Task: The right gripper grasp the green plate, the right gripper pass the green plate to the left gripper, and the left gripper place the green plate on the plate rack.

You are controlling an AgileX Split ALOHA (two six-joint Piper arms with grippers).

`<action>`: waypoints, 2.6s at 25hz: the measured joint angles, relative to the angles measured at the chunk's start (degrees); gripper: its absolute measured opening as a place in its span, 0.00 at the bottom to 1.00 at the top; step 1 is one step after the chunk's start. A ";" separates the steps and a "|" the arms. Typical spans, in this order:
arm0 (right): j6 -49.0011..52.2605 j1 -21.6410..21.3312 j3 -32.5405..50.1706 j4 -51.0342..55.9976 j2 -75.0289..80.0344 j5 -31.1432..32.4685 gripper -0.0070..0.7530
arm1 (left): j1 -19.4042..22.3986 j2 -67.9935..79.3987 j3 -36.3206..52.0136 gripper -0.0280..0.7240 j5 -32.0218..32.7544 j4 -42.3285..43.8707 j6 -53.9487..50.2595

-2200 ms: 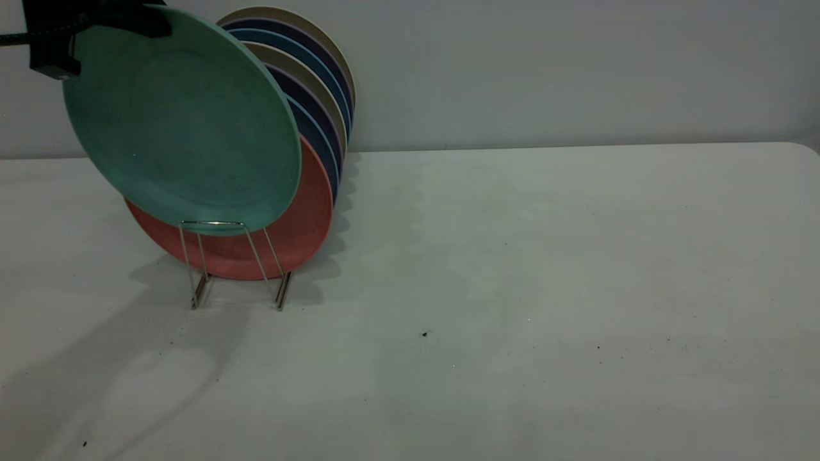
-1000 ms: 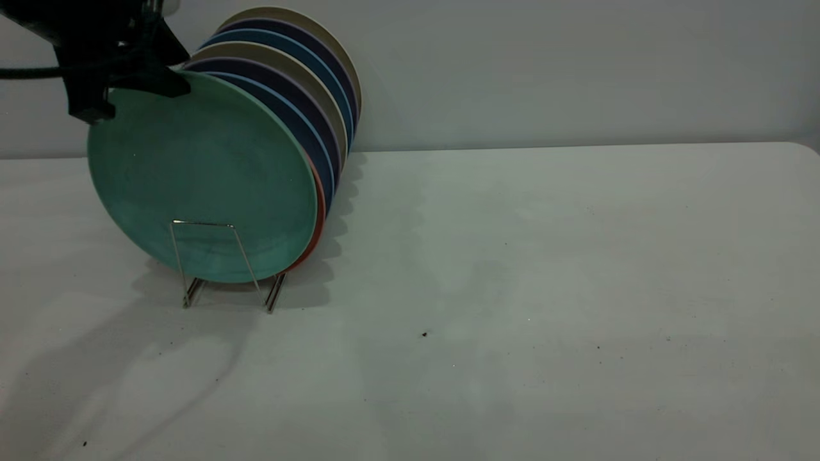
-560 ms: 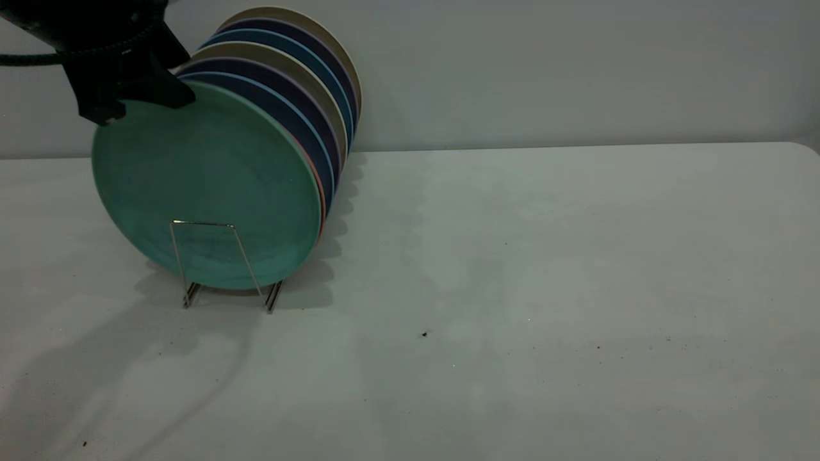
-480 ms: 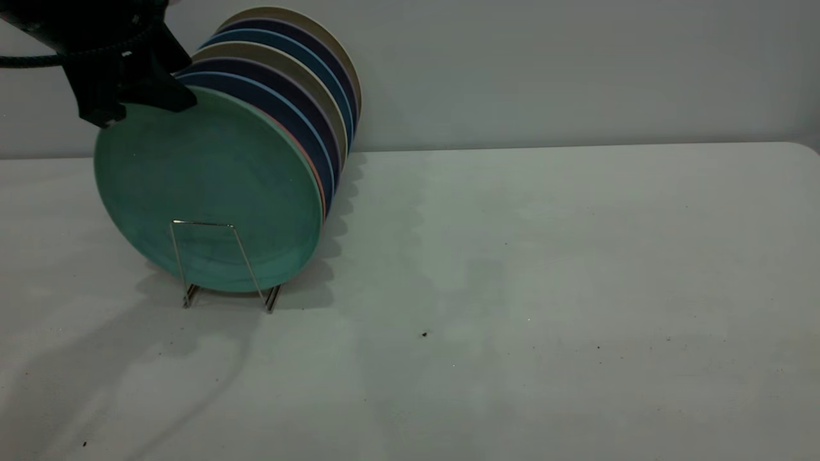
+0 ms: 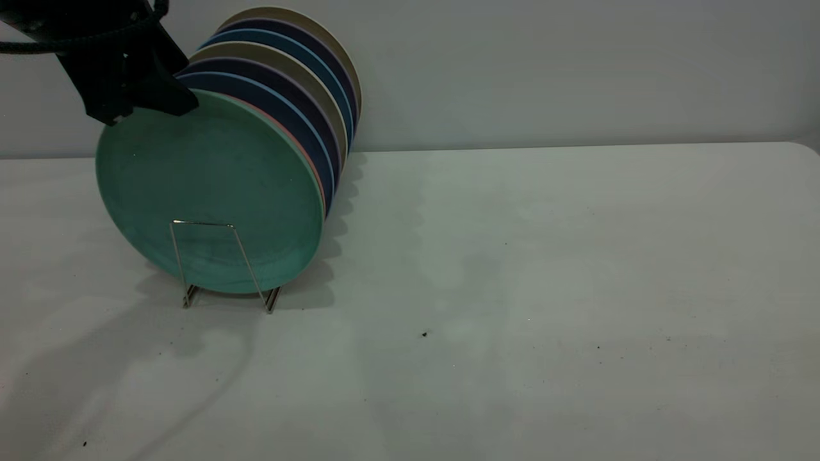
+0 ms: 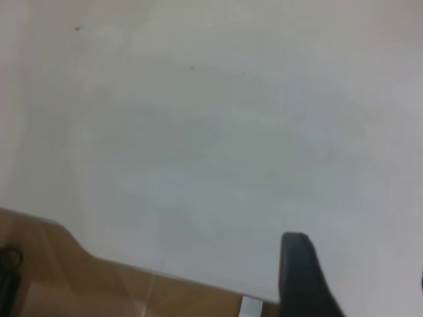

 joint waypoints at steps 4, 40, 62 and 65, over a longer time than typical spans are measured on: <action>0.00 0.00 0.00 -0.27 0.00 0.00 0.59 | 0.00 0.00 0.00 0.65 0.00 0.00 -0.76; 9.71 9.53 2.38 -6.08 -2.94 -5.04 0.59 | 4.15 -44.23 0.00 0.70 46.36 29.31 -76.22; 17.67 23.29 2.38 -11.38 -7.13 -5.70 0.59 | 4.15 -86.59 37.08 0.70 49.03 39.79 -100.97; 17.75 23.32 2.38 -11.44 -7.20 -5.70 0.59 | 4.15 -90.52 37.13 0.70 48.97 39.79 -100.97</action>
